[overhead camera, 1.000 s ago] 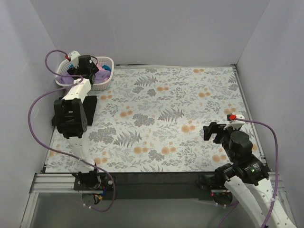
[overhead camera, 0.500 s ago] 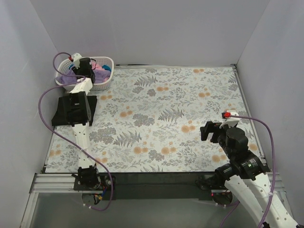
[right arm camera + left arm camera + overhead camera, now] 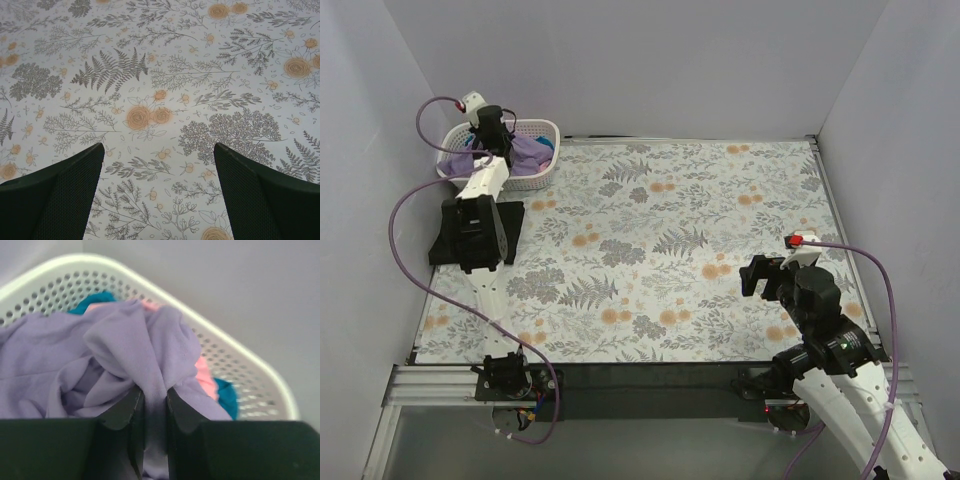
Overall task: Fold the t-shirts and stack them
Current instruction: Grab the tshirt from the pile, then move the tshirt to the center of the board
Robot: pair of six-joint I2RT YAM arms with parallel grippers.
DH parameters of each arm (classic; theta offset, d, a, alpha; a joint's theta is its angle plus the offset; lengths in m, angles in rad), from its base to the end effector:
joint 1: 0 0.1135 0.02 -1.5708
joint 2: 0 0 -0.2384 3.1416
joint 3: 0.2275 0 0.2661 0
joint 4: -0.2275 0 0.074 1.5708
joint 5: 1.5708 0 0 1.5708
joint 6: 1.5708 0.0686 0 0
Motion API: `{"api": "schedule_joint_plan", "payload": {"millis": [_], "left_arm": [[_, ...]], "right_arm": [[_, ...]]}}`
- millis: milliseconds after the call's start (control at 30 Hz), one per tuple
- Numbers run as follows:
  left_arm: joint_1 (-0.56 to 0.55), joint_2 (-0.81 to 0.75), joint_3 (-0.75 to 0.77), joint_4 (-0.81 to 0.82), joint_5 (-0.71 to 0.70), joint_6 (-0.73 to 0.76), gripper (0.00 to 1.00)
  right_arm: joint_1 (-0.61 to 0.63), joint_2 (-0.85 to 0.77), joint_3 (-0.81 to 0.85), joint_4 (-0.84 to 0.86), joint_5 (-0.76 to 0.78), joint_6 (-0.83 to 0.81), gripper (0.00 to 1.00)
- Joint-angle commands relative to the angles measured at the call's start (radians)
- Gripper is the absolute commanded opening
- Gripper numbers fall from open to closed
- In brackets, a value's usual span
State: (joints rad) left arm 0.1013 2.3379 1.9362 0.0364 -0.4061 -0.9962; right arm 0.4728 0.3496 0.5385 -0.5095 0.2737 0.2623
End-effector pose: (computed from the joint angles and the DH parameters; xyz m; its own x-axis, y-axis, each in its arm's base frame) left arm 0.5698 0.0852 0.1901 0.1929 -0.7555 -0.6261 -0.5483 0.4461 -0.7073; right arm 0.1618 0.0620 0.2587 -0.3254 0.1140 -0.9387 -0.1301 0.9779 0.1638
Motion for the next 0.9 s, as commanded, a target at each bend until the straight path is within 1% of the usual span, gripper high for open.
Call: {"api": "schedule_joint_plan", "payload": {"millis": [0, 67, 100, 133, 167, 200, 233, 300, 333, 367, 467, 600, 700, 767, 800, 833, 867], "left_arm": [[-0.037, -0.233, 0.021, 0.022, 0.091, -0.021, 0.00], [-0.063, -0.271, 0.050, -0.015, 0.142, -0.035, 0.00], [-0.074, -0.284, 0.064, -0.059, 0.160, -0.044, 0.00], [-0.086, -0.295, 0.088, -0.072, 0.208, -0.057, 0.00], [-0.131, -0.319, 0.096, -0.081, 0.228, -0.062, 0.00], [-0.153, -0.328, 0.108, -0.098, 0.249, -0.067, 0.00], [-0.175, -0.339, 0.131, -0.104, 0.297, -0.071, 0.00], [-0.271, -0.356, 0.186, -0.118, 0.383, -0.091, 0.00], [-0.293, -0.359, 0.214, -0.124, 0.406, -0.091, 0.00], [-0.313, -0.361, 0.240, -0.128, 0.465, -0.111, 0.00], [-0.382, -0.370, 0.323, -0.145, 0.580, -0.165, 0.00], [-0.439, -0.416, 0.334, -0.144, 0.691, -0.217, 0.00], [-0.451, -0.482, 0.274, -0.144, 0.805, -0.257, 0.00], [-0.453, -0.573, 0.193, -0.144, 0.819, -0.254, 0.00], [-0.453, -0.612, 0.055, -0.135, 0.776, -0.240, 0.05], [-0.453, -0.650, -0.026, -0.130, 0.735, -0.228, 0.12], [-0.453, -0.740, -0.108, -0.119, 0.686, -0.214, 0.19]], "right_arm": [[0.006, -0.011, -0.006, 0.049, -0.011, -0.006, 0.96], [0.006, -0.017, -0.006, 0.051, -0.013, -0.006, 0.96], [0.004, -0.020, -0.006, 0.049, -0.014, -0.008, 0.96], [0.004, -0.023, -0.006, 0.052, -0.016, -0.008, 0.96], [0.004, -0.029, -0.006, 0.051, -0.018, -0.009, 0.96], [0.004, -0.031, -0.006, 0.052, -0.018, -0.009, 0.96], [0.006, -0.034, -0.006, 0.052, -0.019, -0.008, 0.96], [0.004, -0.044, -0.006, 0.051, -0.019, -0.008, 0.96], [0.004, -0.044, -0.006, 0.052, -0.019, -0.008, 0.96], [0.004, -0.050, -0.006, 0.051, -0.019, -0.008, 0.96], [0.006, -0.061, -0.006, 0.052, -0.016, -0.008, 0.96], [0.004, -0.067, -0.005, 0.052, -0.013, -0.006, 0.97], [0.006, -0.075, -0.003, 0.051, -0.014, -0.006, 0.97], [0.004, -0.081, 0.000, 0.051, -0.014, -0.008, 0.98], [0.004, -0.081, -0.002, 0.051, -0.018, -0.009, 0.98], [0.004, -0.080, 0.003, 0.054, -0.019, -0.012, 0.98], [0.004, -0.075, 0.006, 0.052, -0.027, -0.012, 0.98]]}}
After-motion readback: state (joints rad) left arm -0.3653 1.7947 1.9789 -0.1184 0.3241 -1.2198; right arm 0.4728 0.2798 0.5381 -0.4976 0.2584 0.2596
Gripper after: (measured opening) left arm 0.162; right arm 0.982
